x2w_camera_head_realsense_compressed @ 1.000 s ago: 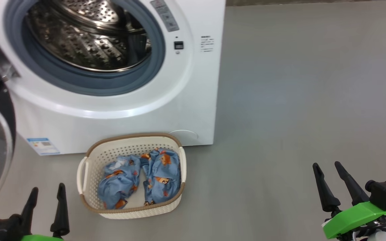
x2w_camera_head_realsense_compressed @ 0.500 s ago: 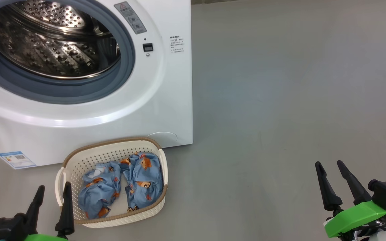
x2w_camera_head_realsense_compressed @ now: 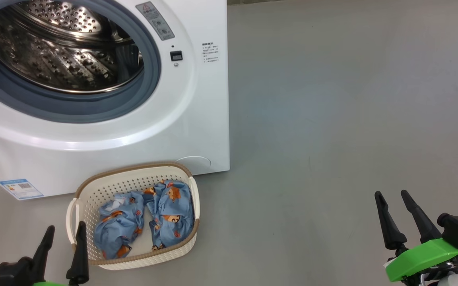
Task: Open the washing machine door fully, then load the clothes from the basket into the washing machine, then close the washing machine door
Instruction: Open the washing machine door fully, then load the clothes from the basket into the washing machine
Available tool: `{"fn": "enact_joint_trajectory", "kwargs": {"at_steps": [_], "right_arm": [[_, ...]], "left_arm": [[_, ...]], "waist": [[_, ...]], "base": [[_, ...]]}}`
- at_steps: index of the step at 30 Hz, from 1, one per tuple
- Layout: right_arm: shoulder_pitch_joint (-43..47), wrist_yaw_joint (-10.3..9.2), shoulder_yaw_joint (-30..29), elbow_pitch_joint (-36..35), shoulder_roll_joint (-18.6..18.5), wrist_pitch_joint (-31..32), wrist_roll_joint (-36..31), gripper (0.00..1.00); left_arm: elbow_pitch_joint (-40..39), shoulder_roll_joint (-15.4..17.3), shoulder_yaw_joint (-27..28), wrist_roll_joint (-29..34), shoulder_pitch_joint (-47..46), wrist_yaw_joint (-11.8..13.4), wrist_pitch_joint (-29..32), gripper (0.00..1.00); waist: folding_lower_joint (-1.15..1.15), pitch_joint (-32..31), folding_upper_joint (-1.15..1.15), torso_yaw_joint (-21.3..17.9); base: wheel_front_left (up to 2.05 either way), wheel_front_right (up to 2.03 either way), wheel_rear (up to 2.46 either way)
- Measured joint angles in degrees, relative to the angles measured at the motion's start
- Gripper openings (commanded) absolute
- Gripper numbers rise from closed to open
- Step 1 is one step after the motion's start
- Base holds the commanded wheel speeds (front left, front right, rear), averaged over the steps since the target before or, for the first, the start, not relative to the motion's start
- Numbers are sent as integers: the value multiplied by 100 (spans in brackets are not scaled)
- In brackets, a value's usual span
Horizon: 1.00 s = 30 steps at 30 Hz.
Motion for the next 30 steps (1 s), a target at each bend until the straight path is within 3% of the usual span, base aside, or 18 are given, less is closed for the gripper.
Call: {"fn": "enact_joint_trajectory", "kwargs": {"at_steps": [15,30], "right_arm": [[1,0,13,-7,13,0,-1,100],[1,0,14,-9,44,0,-1,100]], "left_arm": [[-11,53,-46,-47,6,0,0,100],[-24,79,-79,-140,-13,0,0,100]], "waist": [[0,13,0,3],[0,118,0,40]], "base": [[3,-11,8],[99,-152,53]]}}
